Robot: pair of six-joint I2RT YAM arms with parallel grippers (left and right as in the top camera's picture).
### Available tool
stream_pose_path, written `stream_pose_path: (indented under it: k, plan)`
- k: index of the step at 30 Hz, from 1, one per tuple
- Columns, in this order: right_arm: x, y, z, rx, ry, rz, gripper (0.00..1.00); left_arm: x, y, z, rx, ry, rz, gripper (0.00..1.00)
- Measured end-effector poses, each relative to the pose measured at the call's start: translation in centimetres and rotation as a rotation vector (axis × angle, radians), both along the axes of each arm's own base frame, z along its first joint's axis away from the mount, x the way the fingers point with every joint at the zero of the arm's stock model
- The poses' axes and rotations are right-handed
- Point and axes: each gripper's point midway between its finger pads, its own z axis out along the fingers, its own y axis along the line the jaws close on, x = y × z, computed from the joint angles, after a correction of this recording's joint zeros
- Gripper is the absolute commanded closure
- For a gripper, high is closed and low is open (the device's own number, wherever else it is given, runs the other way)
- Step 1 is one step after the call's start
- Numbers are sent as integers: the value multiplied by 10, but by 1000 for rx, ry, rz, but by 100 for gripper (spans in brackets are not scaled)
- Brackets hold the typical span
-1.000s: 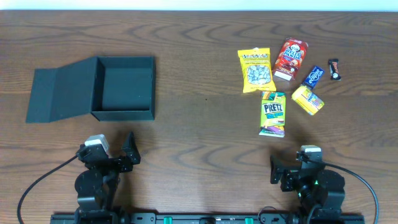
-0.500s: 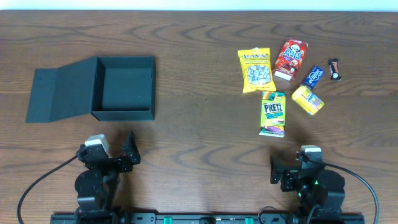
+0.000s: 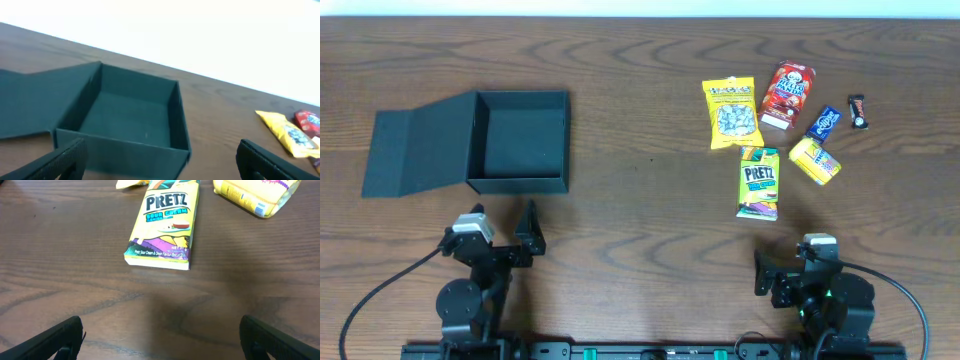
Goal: Pack container
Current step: 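Move the left gripper to the black box's hinged lid and grasp it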
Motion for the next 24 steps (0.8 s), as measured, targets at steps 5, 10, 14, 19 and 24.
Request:
stream_pose_path:
  k: [5,10,14,19,24]
  plan:
    - [0,0,0,-1,0,0,1,10,8,9,89,85,29,4]
    - [0,0,0,0,-2,1,1,36,15,42,191,132,41,5]
    - [0,0,0,0,-3,0,1,68,18,51,258,217,27,5]
    - [0,0,0,-1,-3,0,1,119,19,49,287,322,-2,5]
    - [0,0,1,0,-3,0,1,168,-1,42,301,382,-65,5]
